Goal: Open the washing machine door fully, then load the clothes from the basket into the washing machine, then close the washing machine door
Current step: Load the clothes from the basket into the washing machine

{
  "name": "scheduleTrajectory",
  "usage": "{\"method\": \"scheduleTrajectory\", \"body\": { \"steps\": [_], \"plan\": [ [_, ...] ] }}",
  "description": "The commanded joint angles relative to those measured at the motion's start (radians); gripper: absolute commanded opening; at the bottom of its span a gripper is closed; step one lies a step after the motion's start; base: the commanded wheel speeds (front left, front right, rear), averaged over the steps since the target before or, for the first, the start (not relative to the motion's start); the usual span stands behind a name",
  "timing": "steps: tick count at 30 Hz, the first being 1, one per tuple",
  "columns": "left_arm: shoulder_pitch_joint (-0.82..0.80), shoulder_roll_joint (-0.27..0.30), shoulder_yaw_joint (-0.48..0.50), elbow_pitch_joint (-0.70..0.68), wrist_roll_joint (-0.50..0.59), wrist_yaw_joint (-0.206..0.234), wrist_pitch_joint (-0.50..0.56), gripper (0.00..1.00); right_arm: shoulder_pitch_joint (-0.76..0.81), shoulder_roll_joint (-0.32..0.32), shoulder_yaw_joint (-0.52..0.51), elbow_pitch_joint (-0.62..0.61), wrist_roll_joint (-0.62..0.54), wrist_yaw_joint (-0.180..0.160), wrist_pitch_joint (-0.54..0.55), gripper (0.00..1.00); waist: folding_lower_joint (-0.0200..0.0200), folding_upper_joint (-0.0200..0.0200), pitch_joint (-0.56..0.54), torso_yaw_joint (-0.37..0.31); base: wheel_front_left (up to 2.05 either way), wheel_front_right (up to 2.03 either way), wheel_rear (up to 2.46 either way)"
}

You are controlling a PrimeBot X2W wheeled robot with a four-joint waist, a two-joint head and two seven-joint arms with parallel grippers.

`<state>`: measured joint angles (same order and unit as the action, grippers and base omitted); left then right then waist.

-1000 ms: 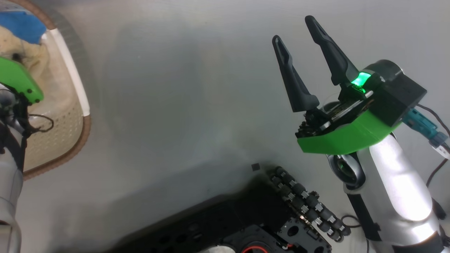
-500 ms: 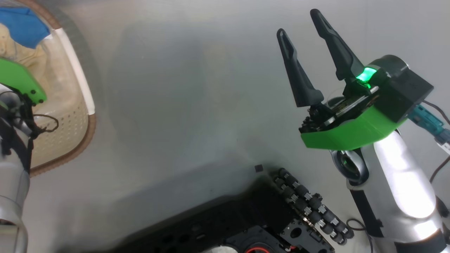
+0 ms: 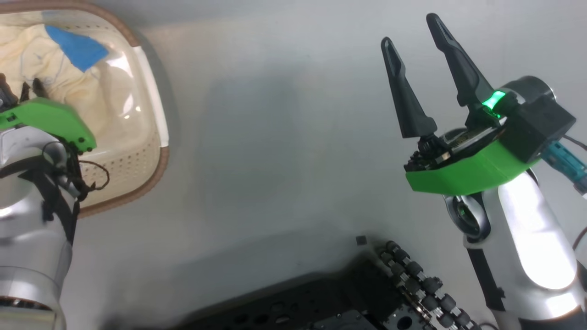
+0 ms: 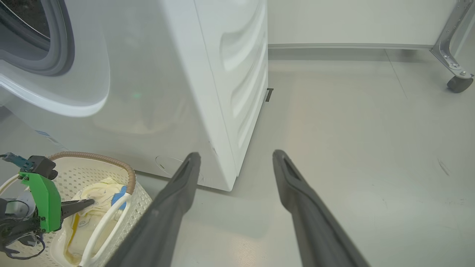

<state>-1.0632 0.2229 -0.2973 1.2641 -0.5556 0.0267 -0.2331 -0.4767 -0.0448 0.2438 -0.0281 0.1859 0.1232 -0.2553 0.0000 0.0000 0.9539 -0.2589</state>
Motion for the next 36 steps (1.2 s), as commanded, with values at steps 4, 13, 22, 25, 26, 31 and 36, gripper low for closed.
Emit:
{"method": "scheduleTrajectory", "body": {
  "steps": [4, 13, 22, 25, 26, 31, 36],
  "plan": [
    [0.067, 0.021, 0.009, -0.055, 0.015, 0.004, -0.026, 0.0, 0.073, -0.005, -0.006, -0.021, -0.023, 0.008, -0.006, 1.0, 0.0, 0.0, -0.063, 0.044, 0.0, 0.0, 0.0],
    [0.219, 0.0, 0.056, -0.333, 0.082, 0.051, -0.028, 0.0, 0.134, -0.015, -0.037, -0.008, -0.057, 0.008, -0.006, 1.0, 0.0, 0.0, -0.2, 0.104, 0.0, 0.0, 0.0],
    [0.402, -0.024, 0.115, -0.591, 0.17, 0.068, -0.029, 0.0, 0.213, -0.02, -0.056, 0.011, -0.074, 0.008, -0.006, 1.0, 0.0, 0.0, -0.357, 0.141, 0.0, 0.0, 0.0],
    [0.459, -0.027, 0.13, -0.66, 0.197, 0.072, -0.029, 0.0, 0.239, -0.019, -0.059, 0.016, -0.078, 0.008, -0.006, 1.0, 0.0, 0.0, -0.41, 0.146, 0.0, 0.0, 0.0],
    [0.477, -0.028, 0.133, -0.681, 0.206, 0.073, -0.029, 0.0, 0.248, -0.019, -0.061, 0.019, -0.079, 0.008, -0.006, 1.0, 0.0, 0.0, -0.427, 0.148, 0.0, 0.0, 0.0],
    [0.559, -0.031, 0.141, -0.776, 0.242, 0.08, -0.029, 0.0, 0.289, -0.017, -0.074, 0.022, -0.084, 0.008, -0.002, 1.0, 0.0, 0.0, -0.501, 0.156, 0.0, 0.0, 0.0],
    [0.629, -0.033, 0.141, -0.846, 0.263, 0.081, -0.029, 0.0, 0.327, -0.015, -0.084, 0.019, -0.088, 0.008, 0.011, 1.0, 0.0, 0.0, -0.562, 0.168, 0.0, 0.0, 0.0]
  ]
}}
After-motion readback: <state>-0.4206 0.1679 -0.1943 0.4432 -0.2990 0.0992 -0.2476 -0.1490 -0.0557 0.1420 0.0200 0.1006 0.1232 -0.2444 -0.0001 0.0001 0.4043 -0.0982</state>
